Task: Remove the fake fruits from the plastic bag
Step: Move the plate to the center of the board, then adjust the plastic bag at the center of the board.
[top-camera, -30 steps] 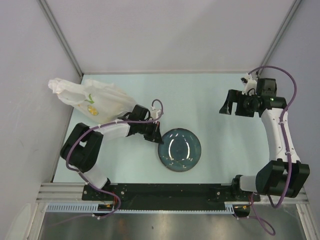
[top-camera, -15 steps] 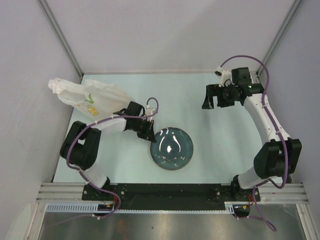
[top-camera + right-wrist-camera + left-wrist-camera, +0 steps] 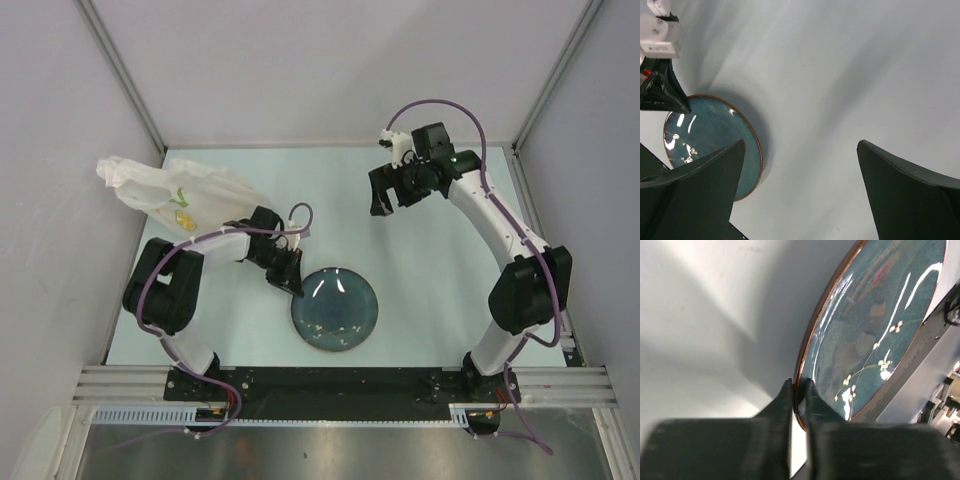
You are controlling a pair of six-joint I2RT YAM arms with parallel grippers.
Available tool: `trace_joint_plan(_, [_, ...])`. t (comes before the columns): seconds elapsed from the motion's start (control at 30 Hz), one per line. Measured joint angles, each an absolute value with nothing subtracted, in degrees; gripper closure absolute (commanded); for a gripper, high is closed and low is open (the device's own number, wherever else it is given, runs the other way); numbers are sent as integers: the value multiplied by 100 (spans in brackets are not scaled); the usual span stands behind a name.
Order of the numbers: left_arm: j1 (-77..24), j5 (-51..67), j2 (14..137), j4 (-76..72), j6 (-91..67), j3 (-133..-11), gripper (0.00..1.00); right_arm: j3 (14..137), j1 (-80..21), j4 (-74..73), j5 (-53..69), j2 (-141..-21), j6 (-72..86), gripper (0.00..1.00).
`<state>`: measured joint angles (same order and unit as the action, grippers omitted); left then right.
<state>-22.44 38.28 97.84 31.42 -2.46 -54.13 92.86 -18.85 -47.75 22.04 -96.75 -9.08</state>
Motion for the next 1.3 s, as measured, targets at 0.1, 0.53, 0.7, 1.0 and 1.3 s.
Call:
trace_joint_plan(0.1, [-2211,3546,9795,3376,-10,-5448,46,9581,-1955,-4803,2132,-9891,-915,0])
trace_joint_plan(0.53, [-1433,3500,8593,4469,947,-8962,18,11172,-2349,-4886,1793,-10691,-1015,0])
trace_joint_plan(0.7, [-117,2270,7210,4202,749,-8912,13,12897,-3251,-4654,1391,-11518,-1009,0])
trace_joint_plan(1.0, [1892,720,6173,4141,12,-8733,11,15469,-4663,-4125,1304,-13229,-696,0])
trace_joint_plan(1.3, [2821,731,6477,4783,-145,-9054,11,16737,-5253,-3157,1385,-14313,-130,0])
